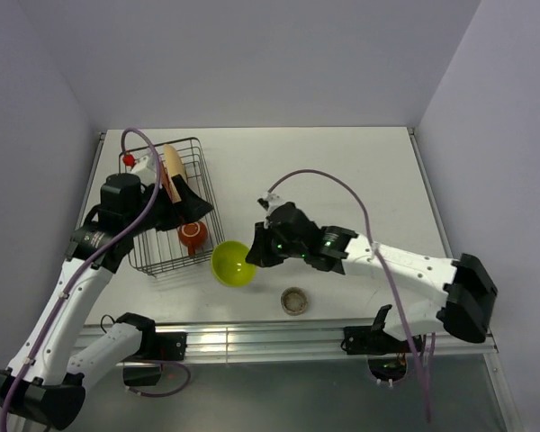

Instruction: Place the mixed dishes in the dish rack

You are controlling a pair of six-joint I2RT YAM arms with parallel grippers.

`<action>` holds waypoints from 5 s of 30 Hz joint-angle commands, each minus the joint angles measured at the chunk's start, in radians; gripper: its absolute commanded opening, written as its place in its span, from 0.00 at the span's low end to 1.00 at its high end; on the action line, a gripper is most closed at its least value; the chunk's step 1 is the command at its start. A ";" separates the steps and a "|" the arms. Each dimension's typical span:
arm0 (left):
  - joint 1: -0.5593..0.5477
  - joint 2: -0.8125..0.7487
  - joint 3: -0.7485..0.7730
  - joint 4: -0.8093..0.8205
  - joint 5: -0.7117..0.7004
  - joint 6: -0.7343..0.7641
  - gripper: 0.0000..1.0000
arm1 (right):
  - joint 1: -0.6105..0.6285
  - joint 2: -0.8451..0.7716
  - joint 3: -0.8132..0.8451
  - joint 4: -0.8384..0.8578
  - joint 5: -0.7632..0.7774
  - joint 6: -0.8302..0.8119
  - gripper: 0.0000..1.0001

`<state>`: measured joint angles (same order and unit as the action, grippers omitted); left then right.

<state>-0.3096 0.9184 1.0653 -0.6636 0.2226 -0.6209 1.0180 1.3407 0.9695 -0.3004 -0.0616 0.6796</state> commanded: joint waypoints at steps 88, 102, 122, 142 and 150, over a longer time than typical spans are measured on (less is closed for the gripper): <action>-0.010 -0.320 -0.432 0.499 0.512 -0.632 0.99 | -0.259 -0.101 0.044 0.227 -0.423 -0.006 0.00; -0.011 -0.296 -0.392 0.544 0.521 -0.651 0.99 | -0.217 -0.052 0.023 0.259 -0.400 0.002 0.00; -0.048 -0.285 -0.286 0.239 0.319 -0.435 0.52 | -0.188 -0.006 0.158 0.158 -0.333 -0.014 0.00; -0.057 -0.288 -0.281 0.228 0.296 -0.419 0.00 | -0.177 0.041 0.198 0.169 -0.294 0.002 0.18; -0.057 -0.297 -0.300 0.237 0.308 -0.422 0.00 | -0.180 0.041 0.183 0.196 -0.294 0.005 0.56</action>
<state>-0.3637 0.6323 0.7410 -0.4622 0.5152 -1.0607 0.8326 1.3849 1.1072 -0.1642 -0.3641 0.6807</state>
